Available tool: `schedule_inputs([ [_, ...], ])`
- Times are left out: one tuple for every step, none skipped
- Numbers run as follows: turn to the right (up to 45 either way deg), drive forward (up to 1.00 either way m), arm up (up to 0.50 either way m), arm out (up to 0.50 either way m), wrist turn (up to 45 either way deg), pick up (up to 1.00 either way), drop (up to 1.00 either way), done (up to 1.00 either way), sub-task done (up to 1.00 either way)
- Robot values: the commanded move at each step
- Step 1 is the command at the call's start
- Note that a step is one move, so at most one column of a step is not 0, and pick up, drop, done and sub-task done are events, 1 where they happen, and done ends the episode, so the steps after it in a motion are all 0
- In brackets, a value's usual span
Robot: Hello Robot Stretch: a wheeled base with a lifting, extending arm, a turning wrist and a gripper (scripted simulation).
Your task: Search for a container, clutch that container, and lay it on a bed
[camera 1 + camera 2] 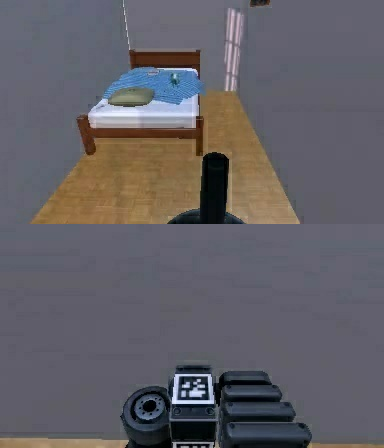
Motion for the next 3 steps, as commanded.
schedule_inputs([
  [9.0,0.0,0.0,0.0,0.0,0.0,0.0,0.0,0.0],
  [0.0,1.0,0.0,0.0,0.0,0.0,0.0,0.0,0.0],
  [6.0,0.0,0.0,0.0,0.0,0.0,0.0,0.0,0.0],
])
